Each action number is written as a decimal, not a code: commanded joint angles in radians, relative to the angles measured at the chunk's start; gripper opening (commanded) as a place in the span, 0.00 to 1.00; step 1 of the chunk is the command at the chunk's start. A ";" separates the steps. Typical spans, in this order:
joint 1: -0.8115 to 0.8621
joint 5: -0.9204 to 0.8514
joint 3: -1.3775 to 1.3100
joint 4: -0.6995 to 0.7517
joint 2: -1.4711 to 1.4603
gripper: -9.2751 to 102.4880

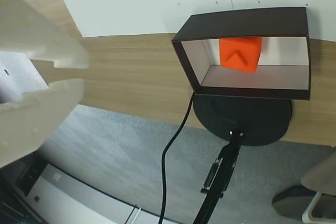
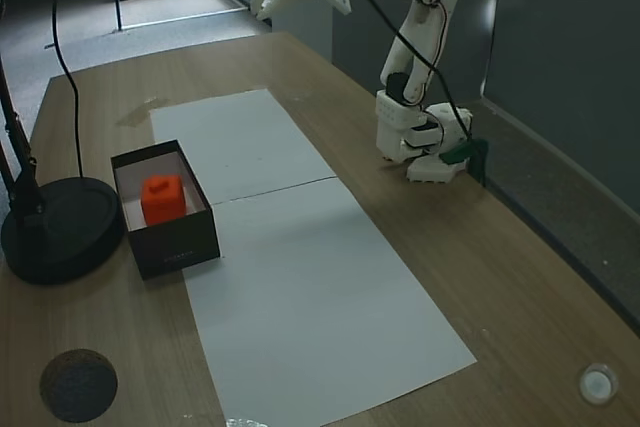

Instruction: Grab a orange square and put it in the box.

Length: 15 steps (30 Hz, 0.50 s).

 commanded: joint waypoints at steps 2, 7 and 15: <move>0.014 0.005 0.354 -0.044 0.439 0.08; 0.094 0.005 0.827 -0.221 0.830 0.08; 0.202 0.005 1.356 -0.476 1.324 0.08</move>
